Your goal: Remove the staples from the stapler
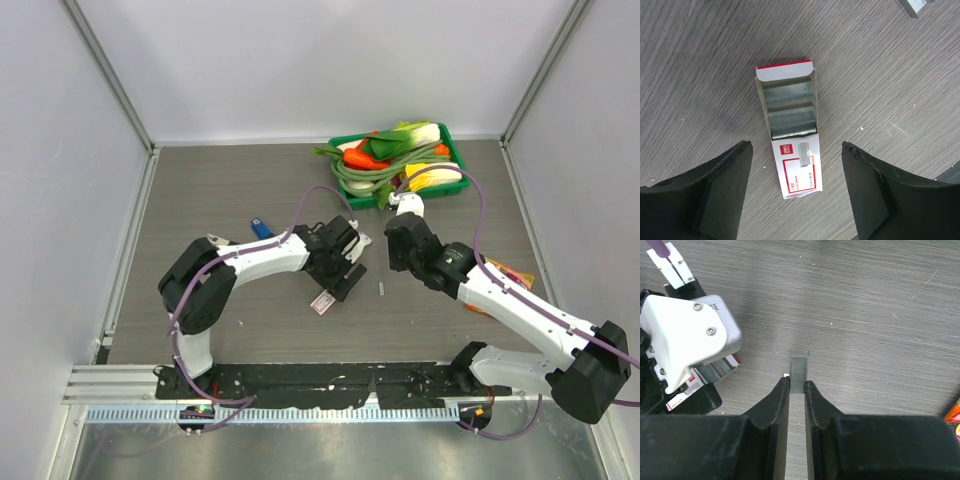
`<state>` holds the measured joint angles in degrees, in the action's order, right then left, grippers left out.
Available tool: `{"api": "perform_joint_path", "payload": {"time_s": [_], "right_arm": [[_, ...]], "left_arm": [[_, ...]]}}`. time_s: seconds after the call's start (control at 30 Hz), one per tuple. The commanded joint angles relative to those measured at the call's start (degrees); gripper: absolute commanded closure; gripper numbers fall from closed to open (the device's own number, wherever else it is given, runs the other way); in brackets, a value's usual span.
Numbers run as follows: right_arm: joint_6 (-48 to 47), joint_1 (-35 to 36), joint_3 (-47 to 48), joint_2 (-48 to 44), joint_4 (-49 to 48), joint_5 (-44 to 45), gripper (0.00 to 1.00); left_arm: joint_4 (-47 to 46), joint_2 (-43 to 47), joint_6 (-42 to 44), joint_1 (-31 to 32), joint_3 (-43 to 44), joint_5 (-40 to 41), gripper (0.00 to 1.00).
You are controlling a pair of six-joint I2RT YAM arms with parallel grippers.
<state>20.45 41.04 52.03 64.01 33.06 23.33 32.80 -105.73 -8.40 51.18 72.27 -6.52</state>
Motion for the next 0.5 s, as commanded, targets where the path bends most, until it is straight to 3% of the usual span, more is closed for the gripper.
{"api": "perform_joint_path", "payload": {"time_s": [0.0,0.3,0.47], "right_arm": [[-1.4,-0.5,2.5,-0.6,-1.0,-0.7,0.93],[-2.1,-1.3,1.8,-0.7,-1.9,-1.6,0.93],[-2.3,-2.1,1.6,-1.0,-2.5,-2.2,0.93]], "left_arm": [[3.4,-2.5,1.0,0.3,4.4,-1.1,0.24],[4.6,-5.1,0.7,0.7,5.9,0.0,0.22],[4.2,-4.5,1.5,0.8,4.7,0.5,0.32]]}}
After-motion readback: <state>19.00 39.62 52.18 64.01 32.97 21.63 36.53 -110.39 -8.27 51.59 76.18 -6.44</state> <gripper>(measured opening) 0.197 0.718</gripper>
